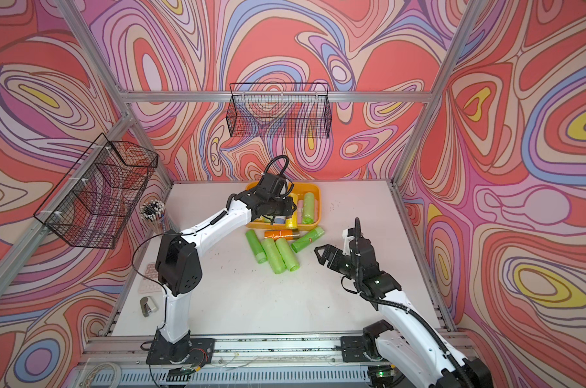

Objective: Put the roll of trash bags into the storage box
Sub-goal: Place the roll of trash bags in the storage box.

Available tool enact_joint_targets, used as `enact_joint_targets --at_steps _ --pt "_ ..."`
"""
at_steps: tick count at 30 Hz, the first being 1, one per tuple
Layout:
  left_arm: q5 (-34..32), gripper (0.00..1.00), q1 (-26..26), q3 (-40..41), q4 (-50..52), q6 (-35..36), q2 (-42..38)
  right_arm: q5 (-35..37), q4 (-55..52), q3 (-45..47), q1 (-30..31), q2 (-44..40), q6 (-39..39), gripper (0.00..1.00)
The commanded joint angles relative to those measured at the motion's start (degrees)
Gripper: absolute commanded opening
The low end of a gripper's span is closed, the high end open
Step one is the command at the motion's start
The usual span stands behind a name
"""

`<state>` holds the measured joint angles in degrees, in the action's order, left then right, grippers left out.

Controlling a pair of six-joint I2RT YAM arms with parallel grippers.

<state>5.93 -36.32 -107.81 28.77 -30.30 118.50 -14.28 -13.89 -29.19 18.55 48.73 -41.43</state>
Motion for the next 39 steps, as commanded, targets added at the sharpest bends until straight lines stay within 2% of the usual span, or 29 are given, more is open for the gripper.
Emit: enact_joint_targets --at_steps 1,23,35,38,39 --pt "-1.5 0.13 0.6 -3.8 2.3 2.0 2.3 1.7 -0.5 -0.4 0.0 -1.4 0.5 0.97" --pt "-1.9 0.15 2.0 -27.0 10.3 8.7 20.1 3.1 -1.1 -0.2 0.0 0.9 1.8 0.97" --pt "-0.1 0.21 3.1 -28.2 8.1 8.8 24.2 3.4 0.2 -0.4 0.0 3.6 2.1 0.97" --pt "0.1 0.27 3.0 -28.2 7.4 8.7 24.4 3.3 0.8 -0.3 0.0 4.3 2.0 0.97" --pt "0.0 0.39 3.0 -28.2 7.4 8.6 24.4 3.1 1.0 -0.2 0.0 4.6 1.8 0.97"
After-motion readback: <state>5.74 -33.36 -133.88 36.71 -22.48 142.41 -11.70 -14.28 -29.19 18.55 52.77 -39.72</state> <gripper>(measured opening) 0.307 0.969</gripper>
